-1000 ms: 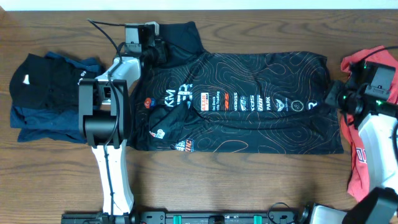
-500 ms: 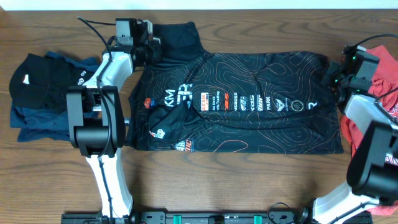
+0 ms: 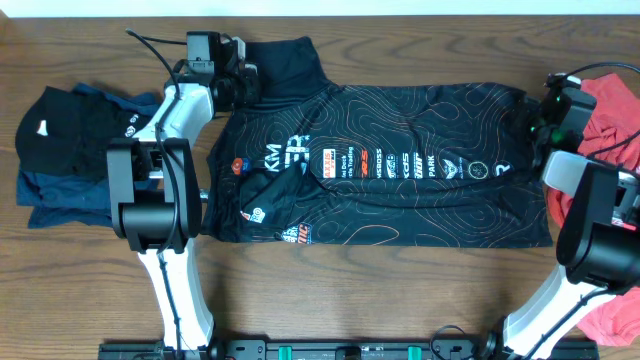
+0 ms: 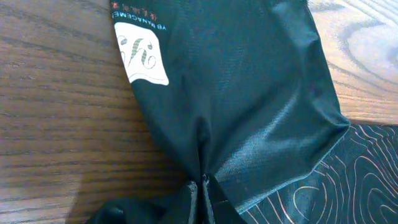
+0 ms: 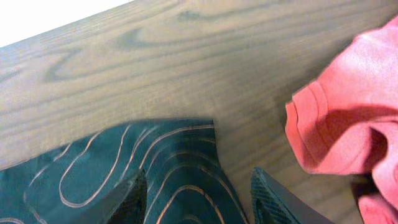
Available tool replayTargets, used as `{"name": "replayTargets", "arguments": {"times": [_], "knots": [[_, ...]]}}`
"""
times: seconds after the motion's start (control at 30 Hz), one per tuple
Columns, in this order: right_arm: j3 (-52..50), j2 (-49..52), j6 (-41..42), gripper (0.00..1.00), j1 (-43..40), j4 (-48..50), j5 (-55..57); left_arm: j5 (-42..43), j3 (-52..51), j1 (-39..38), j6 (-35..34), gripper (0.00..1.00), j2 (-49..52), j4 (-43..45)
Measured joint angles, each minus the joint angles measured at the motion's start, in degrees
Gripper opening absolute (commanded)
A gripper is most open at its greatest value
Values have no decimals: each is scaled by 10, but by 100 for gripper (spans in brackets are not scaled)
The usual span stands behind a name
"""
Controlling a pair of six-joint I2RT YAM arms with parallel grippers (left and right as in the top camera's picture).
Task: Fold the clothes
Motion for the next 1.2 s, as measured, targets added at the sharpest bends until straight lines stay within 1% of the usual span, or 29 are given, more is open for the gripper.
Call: {"name": "replayTargets", "arguments": {"times": [0.1, 0.2, 0.33, 0.37, 0.43, 0.57, 0.63, 0.7, 0.73, 0.77, 0.87, 0.93, 1.03, 1.07, 1.17, 1.2], "knots": [[1, 18, 9, 53, 0, 26, 0, 0, 0, 0, 0, 6, 0, -2], [5, 42, 22, 54, 1, 27, -1, 0, 0, 0, 0, 6, 0, -2], [44, 67, 30, 59, 8, -19, -3, 0, 0, 0, 0, 6, 0, -3], [65, 70, 31, 59, 11, -49, -5, 0, 0, 0, 0, 6, 0, -3], [89, 77, 30, 57, 18, -85, -1, 0, 0, 0, 0, 6, 0, -4], [118, 79, 31, 40, 31, -135, 9, 0, 0, 0, 0, 6, 0, -8], [122, 79, 28, 27, 35, -144, 13, 0, 0, 0, 0, 6, 0, -10], [124, 79, 29, 9, 35, -151, 20, 0, 0, 0, 0, 6, 0, -13], [124, 79, 30, 5, 35, -157, 24, 0, 0, 0, 0, 6, 0, -13], [124, 79, 31, 4, 35, -162, 28, 0, 0, 0, 0, 6, 0, -13], [126, 79, 33, 5, 35, -167, 45, 0, 0, 0, 0, 6, 0, -14], [127, 79, 34, 11, 35, -170, 56, 0, 0, 0, 0, 6, 0, -14], [128, 79, 34, 23, 35, -170, 76, 0, 0, 0, 0, 6, 0, -9], [128, 79, 34, 31, 35, -170, 82, 0, 0, 0, 0, 6, 0, -3], [129, 79, 32, 40, 35, -169, 97, 0, 0, 0, 0, 6, 0, 14], [129, 79, 34, 44, 35, -167, 101, 0, 0, 0, 0, 6, 0, 20]]}}
